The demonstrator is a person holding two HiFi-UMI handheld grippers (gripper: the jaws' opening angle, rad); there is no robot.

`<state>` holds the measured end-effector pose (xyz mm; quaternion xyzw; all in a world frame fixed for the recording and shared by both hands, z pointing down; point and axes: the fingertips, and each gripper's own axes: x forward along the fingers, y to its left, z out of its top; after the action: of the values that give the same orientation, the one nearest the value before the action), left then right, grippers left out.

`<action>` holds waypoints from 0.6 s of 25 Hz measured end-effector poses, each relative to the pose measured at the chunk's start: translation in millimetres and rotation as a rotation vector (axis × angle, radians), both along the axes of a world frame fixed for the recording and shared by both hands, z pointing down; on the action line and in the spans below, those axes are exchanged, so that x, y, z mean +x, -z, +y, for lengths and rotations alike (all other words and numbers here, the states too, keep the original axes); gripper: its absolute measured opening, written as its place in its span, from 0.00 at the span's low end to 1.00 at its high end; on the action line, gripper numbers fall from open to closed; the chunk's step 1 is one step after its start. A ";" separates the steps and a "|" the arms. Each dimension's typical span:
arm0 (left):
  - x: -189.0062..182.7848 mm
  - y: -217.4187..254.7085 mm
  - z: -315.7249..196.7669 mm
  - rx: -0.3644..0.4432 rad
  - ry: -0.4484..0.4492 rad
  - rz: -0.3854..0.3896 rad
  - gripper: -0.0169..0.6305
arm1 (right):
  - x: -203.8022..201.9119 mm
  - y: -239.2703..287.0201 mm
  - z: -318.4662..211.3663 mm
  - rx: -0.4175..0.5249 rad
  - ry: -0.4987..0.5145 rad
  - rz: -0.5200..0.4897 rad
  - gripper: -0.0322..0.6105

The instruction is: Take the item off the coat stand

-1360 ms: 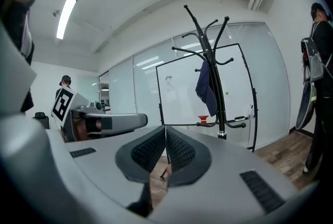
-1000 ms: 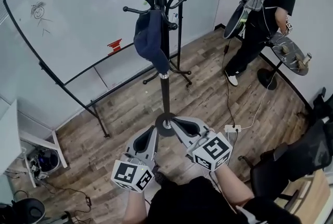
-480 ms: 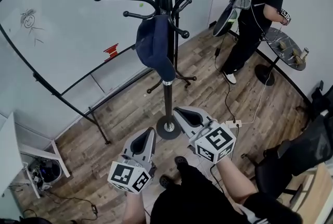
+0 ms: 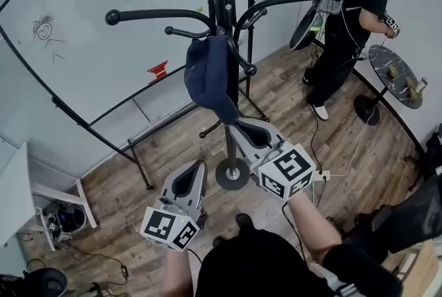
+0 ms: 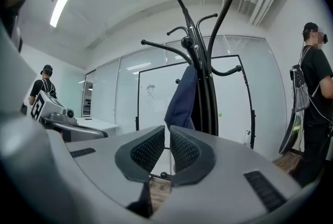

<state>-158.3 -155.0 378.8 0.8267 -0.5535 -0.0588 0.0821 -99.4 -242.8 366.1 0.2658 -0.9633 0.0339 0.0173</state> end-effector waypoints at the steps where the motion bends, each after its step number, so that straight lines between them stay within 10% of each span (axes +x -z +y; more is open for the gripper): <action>1: -0.1 0.4 -4.0 0.000 0.010 -0.001 0.05 | -1.4 1.9 -5.4 0.010 0.004 0.001 0.10; 15: -3.6 -0.2 -35.3 0.009 0.142 -0.032 0.05 | -15.7 0.5 -55.5 0.056 0.101 0.029 0.21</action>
<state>-161.9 -190.2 379.0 0.7867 -0.6115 -0.0539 0.0651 -115.1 -298.2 365.6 0.2175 -0.9757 0.0020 0.0257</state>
